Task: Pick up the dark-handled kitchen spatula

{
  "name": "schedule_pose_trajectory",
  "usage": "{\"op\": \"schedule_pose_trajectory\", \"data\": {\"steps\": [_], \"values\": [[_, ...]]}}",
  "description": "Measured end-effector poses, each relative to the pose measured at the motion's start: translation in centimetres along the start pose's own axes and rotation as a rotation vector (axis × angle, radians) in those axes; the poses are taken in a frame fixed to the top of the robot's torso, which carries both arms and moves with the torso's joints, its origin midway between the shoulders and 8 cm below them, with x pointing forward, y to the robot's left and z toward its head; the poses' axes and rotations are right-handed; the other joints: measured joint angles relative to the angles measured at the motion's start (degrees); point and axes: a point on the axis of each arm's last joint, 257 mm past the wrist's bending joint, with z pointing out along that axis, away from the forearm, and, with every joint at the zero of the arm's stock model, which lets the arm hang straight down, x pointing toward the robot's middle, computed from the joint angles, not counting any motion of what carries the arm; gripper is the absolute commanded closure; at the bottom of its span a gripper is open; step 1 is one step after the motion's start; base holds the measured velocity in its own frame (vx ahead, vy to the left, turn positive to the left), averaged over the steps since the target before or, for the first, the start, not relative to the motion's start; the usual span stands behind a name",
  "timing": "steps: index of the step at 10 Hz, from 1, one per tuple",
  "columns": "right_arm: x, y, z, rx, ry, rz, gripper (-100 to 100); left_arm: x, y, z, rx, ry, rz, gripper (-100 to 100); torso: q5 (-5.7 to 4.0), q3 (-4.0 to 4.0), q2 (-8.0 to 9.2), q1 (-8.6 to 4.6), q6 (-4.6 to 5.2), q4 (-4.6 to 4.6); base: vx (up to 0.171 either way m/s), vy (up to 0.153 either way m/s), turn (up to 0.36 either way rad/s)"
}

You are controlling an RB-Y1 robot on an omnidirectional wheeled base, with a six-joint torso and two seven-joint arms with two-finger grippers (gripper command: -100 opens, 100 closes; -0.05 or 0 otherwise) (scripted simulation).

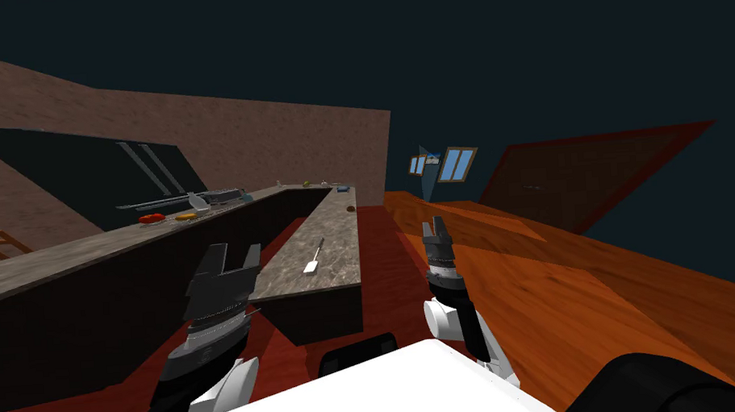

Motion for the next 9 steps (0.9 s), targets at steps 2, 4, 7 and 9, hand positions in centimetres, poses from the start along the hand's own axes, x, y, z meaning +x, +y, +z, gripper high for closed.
{"op": "schedule_pose_trajectory", "data": {"steps": [2,4,7,9], "values": [[0.0,0.0,0.0,0.000,0.000,0.000,0,0.3,1.1,-0.6,-0.037,0.034,-0.005,-100,-0.03,0.06,0.10,-0.14,-0.01,0.02,-0.034,-0.054,0.078],[0.0,0.0,0.0,0.000,0.000,0.000,0,0.7,3.1,-1.8,-0.102,0.077,-0.019,-100,-0.06,0.11,0.20,-0.29,0.00,0.04,-0.056,-0.091,0.070],[0.0,0.0,0.0,0.000,0.000,0.000,0,0.7,6.4,-5.0,-0.222,0.130,-0.047,-100,-0.07,0.13,0.21,-0.28,0.01,0.05,-0.047,-0.078,0.043],[0.0,0.0,0.0,0.000,0.000,0.000,0,0.6,8.7,-7.5,-0.317,0.165,-0.063,-100,-0.07,0.08,0.13,-0.32,-0.01,0.03,-0.031,-0.086,0.039]]}}
